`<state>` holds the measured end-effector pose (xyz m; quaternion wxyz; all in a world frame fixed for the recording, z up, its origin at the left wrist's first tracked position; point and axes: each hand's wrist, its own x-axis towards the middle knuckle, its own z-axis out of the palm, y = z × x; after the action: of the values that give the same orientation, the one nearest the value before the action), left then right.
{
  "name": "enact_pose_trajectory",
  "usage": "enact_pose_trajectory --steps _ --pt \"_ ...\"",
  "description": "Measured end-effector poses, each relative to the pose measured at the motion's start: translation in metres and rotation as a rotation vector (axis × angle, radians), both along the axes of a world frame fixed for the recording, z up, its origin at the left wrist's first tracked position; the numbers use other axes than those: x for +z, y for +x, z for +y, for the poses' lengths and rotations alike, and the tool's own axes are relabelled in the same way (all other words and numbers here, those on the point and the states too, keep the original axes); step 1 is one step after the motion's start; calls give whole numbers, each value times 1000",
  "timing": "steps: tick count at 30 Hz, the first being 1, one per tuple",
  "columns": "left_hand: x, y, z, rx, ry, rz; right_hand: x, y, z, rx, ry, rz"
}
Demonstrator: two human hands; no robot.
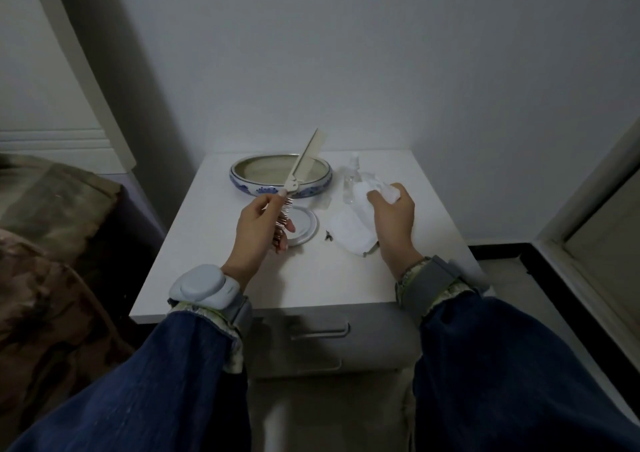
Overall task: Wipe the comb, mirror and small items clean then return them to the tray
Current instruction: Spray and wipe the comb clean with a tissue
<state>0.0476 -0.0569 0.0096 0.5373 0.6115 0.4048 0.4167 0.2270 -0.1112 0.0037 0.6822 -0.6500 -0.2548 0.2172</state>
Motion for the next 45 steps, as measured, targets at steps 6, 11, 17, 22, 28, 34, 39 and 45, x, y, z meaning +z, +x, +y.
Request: enact_pose_trajectory --steps 6,11,17,22,28,34,39,45 --pt "0 -1 -3 -21 -44 4 2 0 -3 10 9 51" --pt "2 -1 -6 -57 -72 23 5 1 -4 4 31 124" --pt "5 -4 -9 -146 -66 14 11 3 -5 60 54 373" --pt "5 -10 -7 -189 -53 73 14 3 -6 88 42 452" --pt "3 -20 -4 -205 -61 112 17 0 -6 141 64 483" --pt "6 -27 -5 -229 -81 136 17 -2 -4 189 108 557" --pt "3 -27 -4 -235 -74 138 13 2 -3 207 202 686" --pt "1 -28 -3 -243 -88 137 12 -1 -5 269 81 527"
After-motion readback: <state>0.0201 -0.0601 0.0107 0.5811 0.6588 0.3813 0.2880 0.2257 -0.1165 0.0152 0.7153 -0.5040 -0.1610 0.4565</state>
